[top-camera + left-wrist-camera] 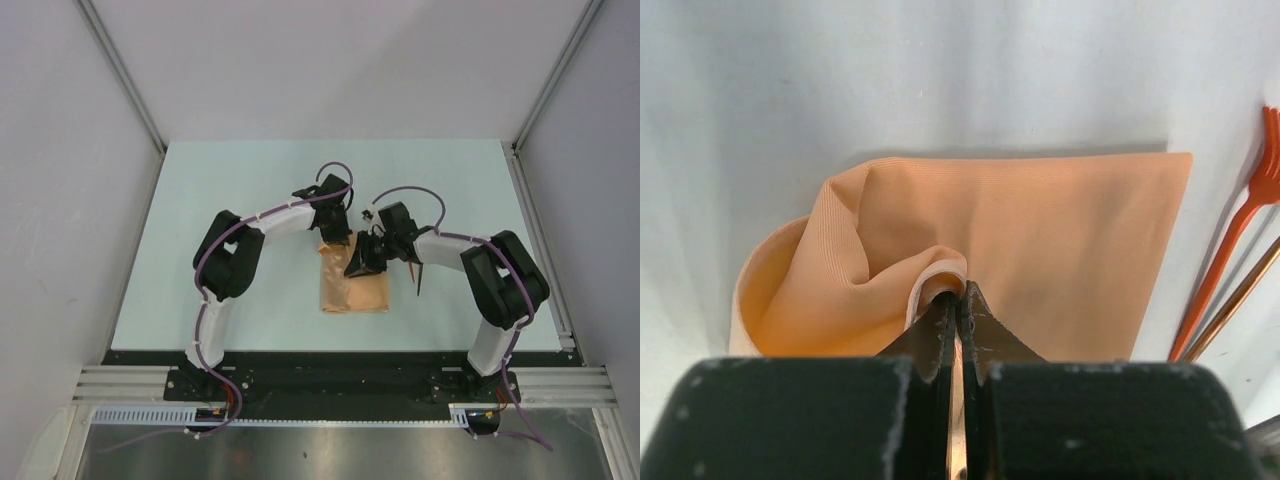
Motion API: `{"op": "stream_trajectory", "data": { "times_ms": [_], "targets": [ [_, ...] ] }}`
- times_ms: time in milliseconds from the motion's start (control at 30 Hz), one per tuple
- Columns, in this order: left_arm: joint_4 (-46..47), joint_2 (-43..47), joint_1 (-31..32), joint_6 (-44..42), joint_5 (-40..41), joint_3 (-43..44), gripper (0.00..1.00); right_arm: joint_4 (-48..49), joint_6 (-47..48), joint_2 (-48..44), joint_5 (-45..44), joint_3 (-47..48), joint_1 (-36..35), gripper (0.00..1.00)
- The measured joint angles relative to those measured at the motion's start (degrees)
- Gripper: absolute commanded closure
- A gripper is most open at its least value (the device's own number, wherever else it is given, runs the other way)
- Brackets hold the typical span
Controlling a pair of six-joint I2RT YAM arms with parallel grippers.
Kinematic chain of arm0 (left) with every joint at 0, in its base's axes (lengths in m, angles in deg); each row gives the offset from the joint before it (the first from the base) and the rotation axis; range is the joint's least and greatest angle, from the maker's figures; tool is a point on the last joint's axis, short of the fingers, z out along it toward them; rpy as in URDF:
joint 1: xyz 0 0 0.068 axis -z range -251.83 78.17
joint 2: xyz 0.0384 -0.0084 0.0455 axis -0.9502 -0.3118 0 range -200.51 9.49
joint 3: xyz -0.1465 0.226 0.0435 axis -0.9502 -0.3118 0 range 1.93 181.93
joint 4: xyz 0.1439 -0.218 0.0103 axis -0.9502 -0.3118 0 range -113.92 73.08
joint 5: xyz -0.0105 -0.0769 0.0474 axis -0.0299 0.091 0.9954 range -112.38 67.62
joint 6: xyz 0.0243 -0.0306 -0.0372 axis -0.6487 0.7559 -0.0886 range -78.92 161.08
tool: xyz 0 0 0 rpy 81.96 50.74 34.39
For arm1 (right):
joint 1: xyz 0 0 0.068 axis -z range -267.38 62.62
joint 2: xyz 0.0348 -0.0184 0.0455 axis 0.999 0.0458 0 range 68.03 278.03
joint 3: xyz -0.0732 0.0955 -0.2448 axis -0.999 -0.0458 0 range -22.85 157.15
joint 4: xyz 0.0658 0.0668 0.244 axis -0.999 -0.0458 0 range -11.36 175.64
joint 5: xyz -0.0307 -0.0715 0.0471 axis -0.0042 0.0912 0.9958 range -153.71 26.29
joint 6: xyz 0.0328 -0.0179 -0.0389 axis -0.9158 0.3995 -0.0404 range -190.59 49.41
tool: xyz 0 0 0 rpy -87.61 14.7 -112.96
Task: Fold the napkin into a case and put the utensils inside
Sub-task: Fold the lower triangle-folded napkin at the center of the board.
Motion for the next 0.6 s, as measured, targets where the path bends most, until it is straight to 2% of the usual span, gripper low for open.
{"op": "stream_trajectory", "data": {
  "times_ms": [267, 600],
  "targets": [
    [0.90, 0.00, -0.02, 2.54, 0.83, -0.02, 1.00, 3.52, -1.86, 0.00, 3.43, -2.27, -4.11, 0.80],
    [1.22, 0.00, -0.02, 2.99, 0.90, -0.20, 0.98, 5.64, -2.25, 0.00, 3.56, -4.55, -4.59, 0.90]
  ]
}}
